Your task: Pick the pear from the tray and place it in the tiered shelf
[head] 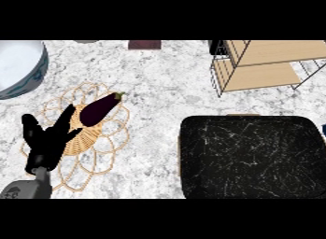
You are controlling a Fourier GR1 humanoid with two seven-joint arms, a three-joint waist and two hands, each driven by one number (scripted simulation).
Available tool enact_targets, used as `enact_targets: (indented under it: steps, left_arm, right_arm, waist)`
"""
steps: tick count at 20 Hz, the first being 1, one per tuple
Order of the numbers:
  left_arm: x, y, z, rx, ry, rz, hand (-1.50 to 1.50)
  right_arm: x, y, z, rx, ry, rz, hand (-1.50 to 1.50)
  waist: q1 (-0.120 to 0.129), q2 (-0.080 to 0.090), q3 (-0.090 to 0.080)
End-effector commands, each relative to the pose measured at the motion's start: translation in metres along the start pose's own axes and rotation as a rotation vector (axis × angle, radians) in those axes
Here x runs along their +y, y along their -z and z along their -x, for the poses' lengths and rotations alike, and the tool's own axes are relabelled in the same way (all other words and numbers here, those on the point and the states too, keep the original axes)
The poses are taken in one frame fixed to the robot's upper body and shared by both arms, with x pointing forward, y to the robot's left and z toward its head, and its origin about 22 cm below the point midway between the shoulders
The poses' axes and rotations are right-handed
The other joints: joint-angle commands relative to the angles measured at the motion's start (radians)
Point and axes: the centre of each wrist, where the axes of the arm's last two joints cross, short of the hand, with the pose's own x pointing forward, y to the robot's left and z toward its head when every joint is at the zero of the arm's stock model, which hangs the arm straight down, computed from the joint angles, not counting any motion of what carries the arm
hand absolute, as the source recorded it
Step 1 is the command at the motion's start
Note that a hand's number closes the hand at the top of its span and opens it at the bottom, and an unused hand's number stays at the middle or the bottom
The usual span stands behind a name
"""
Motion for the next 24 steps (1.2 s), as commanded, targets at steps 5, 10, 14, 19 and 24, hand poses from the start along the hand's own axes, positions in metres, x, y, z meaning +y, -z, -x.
enact_targets:
  steps: [5,10,14,19,24]
  left_arm:
    - [0.001,0.0,0.014,0.059,0.003,-0.015,0.0]
    - [0.003,-0.003,0.031,0.06,-0.01,0.003,0.0]
    - [-0.004,-0.005,0.011,0.045,-0.001,0.004,0.0]
    - [0.004,0.001,0.024,0.053,-0.001,-0.01,0.0]
    - [0.0,-0.006,0.002,0.061,0.001,0.003,0.0]
  right_arm:
    - [0.023,0.037,0.028,-0.022,-0.079,-0.037,1.5]
    - [0.036,0.054,0.044,0.011,-0.071,-0.005,1.5]
    - [0.05,0.067,0.061,-0.027,-0.088,0.011,1.5]
    - [0.064,0.076,0.072,-0.054,-0.072,0.016,1.5]
    - [0.049,0.087,0.063,-0.067,-0.055,-0.004,1.5]
  waist:
    - [0.005,0.008,-0.008]
    - [0.003,0.009,-0.008]
    - [0.009,0.009,-0.007]
    - [0.001,0.008,-0.008]
    - [0.012,0.009,-0.007]
